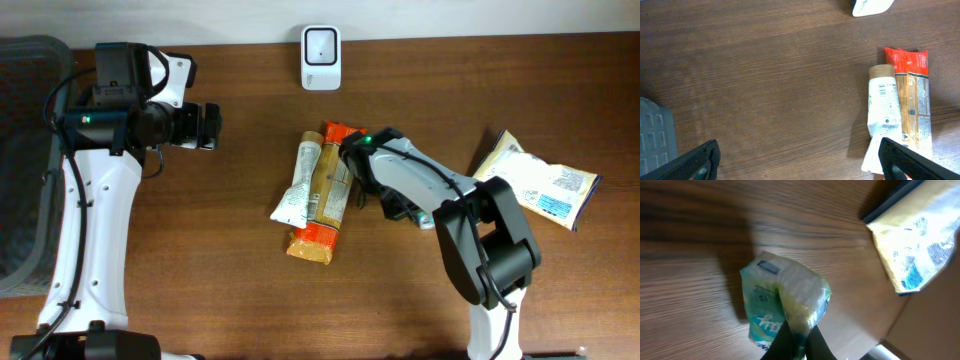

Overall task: Scan the item barcode
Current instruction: 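Grasp the teal packet with the right gripper and pull it out, then lower the right gripper onto the teal packet and close on it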

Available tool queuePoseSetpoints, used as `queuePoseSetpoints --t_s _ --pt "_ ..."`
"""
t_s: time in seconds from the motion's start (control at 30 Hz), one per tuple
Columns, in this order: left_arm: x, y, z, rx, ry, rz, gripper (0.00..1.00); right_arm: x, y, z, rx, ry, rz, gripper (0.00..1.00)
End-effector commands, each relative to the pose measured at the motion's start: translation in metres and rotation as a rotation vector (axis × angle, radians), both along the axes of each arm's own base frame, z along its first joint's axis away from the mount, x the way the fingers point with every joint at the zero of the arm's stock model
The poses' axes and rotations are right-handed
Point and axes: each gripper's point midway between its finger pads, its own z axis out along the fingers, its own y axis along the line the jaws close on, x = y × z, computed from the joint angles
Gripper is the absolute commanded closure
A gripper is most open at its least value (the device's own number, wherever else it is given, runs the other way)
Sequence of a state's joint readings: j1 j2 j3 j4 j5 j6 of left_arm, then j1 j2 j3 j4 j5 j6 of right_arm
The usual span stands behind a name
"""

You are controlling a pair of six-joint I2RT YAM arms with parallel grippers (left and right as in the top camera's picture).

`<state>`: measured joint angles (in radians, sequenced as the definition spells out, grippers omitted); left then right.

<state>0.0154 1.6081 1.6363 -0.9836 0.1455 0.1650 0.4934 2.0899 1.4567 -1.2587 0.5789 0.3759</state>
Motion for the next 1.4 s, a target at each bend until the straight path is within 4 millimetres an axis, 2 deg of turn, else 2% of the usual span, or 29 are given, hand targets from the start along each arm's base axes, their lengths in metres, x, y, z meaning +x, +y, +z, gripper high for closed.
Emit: queuePoseSetpoints --t_s 0.0,0.1,0.23,0.27,0.3,0.37,0.43,0.5,0.53,0.63,0.7,0.73,0.8,0.93,1.03,1.1,1.2,1.27,1.33,1.37 --pt "0.001 0.002 0.008 0.005 -0.022 -0.007 0.01 -0.01 0.043 -0.013 0.152 0.083 0.09 0.95" --pt "0.001 0.002 0.008 0.005 -0.022 -0.007 0.01 -0.022 0.074 -0.02 0.233 0.11 0.127 0.93" --pt "0.001 0.002 0.008 0.005 -0.022 -0.007 0.01 -0.044 0.108 -0.025 0.344 0.181 0.146 0.76" --pt "0.001 0.002 0.008 0.005 -0.022 -0.007 0.01 -0.05 0.119 -0.024 0.402 0.205 0.133 0.68" --pt "0.001 0.002 0.008 0.005 -0.022 -0.007 0.01 -0.051 0.129 -0.017 0.459 0.221 0.121 0.63" --pt "0.001 0.002 0.008 0.005 -0.022 -0.007 0.01 -0.045 0.14 0.001 0.504 0.203 0.124 0.61" --pt "0.001 0.002 0.008 0.005 -0.023 -0.007 0.01 -0.031 0.148 0.032 0.538 0.165 0.177 0.6" --pt "0.001 0.002 0.008 0.005 -0.023 -0.007 0.01 -0.011 0.142 0.063 0.57 0.119 0.202 0.56" --pt "0.001 0.002 0.008 0.005 -0.023 -0.007 0.01 -0.001 0.133 0.07 0.579 0.102 0.189 0.51" --pt "0.001 0.002 0.008 0.005 -0.023 -0.007 0.01 0.017 0.085 0.068 0.575 0.088 0.057 0.42" --pt "0.001 0.002 0.008 0.005 -0.022 -0.007 0.01 0.02 0.061 0.062 0.586 0.116 0.027 0.42" --pt "0.001 0.002 0.008 0.005 -0.022 -0.007 0.01 0.019 0.055 0.059 0.59 0.134 0.033 0.42" --pt "0.001 0.002 0.008 0.005 -0.022 -0.007 0.01 0.016 0.05 0.051 0.586 0.153 0.041 0.42" --pt "0.001 0.002 0.008 0.005 -0.022 -0.007 0.01 0.006 0.047 0.019 0.59 0.178 0.027 0.43" --pt "0.001 0.002 0.008 0.005 -0.022 -0.007 0.01 0.003 0.039 -0.005 0.642 0.179 -0.015 0.5" --pt "0.001 0.002 0.008 0.005 -0.022 -0.007 0.01 -0.002 0.043 -0.015 0.794 0.22 -0.01 0.55" --pt "0.001 0.002 0.008 0.005 -0.022 -0.007 0.01 -0.007 0.046 -0.012 0.995 0.259 0.016 0.61" --pt "0.001 0.002 0.008 0.005 -0.022 -0.007 0.01 -0.007 0.048 -0.008 1.073 0.26 0.015 0.74" --pt "0.001 0.002 0.008 0.005 -0.022 -0.007 0.01 -0.006 0.047 -0.008 1.078 0.257 0.009 0.96" --pt "0.001 0.002 0.008 0.005 -0.022 -0.007 0.01 -0.006 0.047 -0.008 1.081 0.257 0.008 0.96"
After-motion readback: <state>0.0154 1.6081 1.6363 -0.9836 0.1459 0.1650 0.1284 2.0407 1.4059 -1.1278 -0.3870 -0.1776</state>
